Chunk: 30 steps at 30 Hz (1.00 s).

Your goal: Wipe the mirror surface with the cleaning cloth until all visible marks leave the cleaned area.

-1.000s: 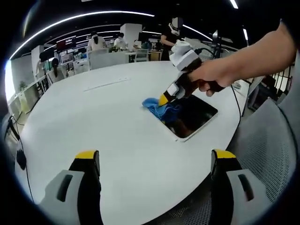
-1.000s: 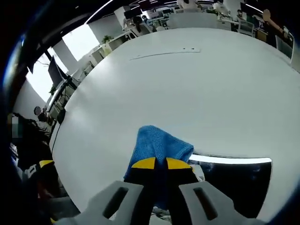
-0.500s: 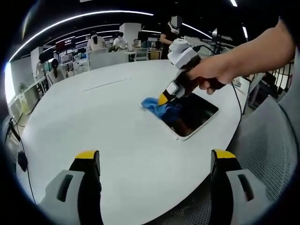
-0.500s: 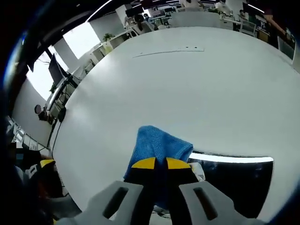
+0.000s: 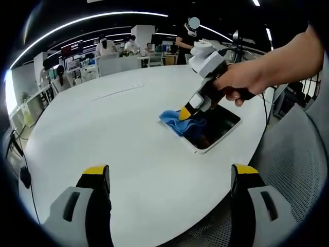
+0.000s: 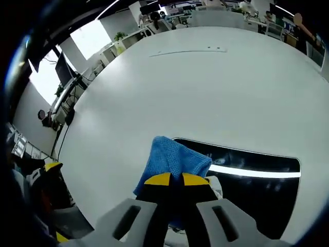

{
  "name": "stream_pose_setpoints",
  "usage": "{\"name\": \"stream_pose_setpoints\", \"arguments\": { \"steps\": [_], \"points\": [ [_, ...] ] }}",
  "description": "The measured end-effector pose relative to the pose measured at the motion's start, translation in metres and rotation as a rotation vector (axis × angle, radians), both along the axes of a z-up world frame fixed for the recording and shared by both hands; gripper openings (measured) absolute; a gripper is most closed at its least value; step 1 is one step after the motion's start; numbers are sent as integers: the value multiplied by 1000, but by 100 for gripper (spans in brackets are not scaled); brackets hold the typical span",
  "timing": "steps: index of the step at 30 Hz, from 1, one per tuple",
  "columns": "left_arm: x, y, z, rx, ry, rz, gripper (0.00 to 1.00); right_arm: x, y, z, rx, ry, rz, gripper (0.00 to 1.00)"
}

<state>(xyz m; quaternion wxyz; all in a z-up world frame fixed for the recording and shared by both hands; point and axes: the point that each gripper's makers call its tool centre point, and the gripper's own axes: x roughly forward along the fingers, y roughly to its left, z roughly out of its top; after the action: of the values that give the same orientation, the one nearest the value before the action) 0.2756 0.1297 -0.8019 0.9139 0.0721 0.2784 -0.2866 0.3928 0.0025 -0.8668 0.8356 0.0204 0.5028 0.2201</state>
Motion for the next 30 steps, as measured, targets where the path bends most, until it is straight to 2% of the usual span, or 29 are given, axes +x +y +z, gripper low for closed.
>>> {"name": "stream_pose_setpoints", "arguments": {
  "steps": [16, 30],
  "points": [
    [0, 1, 0, 10, -4, 2, 95, -24, 1, 0, 29, 35, -3, 1],
    [0, 2, 1, 12, -8, 7, 95, -26, 3, 0, 20, 22, 15, 1]
  ]
}}
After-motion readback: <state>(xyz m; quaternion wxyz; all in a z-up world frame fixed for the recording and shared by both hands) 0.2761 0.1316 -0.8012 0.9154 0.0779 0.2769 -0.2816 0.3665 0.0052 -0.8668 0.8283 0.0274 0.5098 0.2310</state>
